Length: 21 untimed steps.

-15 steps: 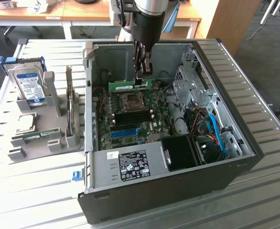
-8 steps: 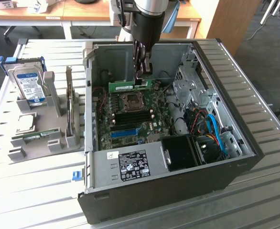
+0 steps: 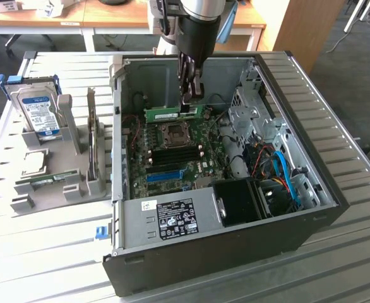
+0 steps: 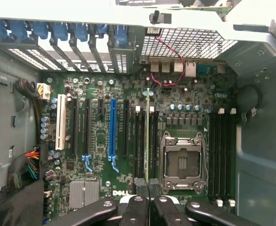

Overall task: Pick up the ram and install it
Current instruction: 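Insert the ram into the slot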

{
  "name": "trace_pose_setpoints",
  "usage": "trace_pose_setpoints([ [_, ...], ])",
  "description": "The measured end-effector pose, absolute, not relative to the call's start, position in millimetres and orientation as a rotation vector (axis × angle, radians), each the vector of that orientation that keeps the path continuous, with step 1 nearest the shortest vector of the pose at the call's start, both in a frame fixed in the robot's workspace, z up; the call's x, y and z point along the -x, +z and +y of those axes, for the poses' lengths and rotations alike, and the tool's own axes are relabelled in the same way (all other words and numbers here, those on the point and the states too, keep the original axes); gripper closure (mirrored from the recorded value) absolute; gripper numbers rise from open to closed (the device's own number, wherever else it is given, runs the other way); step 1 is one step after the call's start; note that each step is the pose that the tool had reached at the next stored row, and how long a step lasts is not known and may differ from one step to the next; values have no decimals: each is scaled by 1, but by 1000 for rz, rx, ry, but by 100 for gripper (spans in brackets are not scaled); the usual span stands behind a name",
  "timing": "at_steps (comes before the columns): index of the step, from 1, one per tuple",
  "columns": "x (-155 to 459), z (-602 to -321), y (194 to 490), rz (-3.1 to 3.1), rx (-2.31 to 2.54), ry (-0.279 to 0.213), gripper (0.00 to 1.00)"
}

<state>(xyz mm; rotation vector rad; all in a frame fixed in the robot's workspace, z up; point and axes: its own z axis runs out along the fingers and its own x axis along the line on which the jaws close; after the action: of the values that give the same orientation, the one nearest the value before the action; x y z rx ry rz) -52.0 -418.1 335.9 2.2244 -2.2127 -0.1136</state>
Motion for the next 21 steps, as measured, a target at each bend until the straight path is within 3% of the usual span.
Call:
trace_pose_setpoints([
  [21, 44, -418, 323, -2213, -2225, -115, 88],
])
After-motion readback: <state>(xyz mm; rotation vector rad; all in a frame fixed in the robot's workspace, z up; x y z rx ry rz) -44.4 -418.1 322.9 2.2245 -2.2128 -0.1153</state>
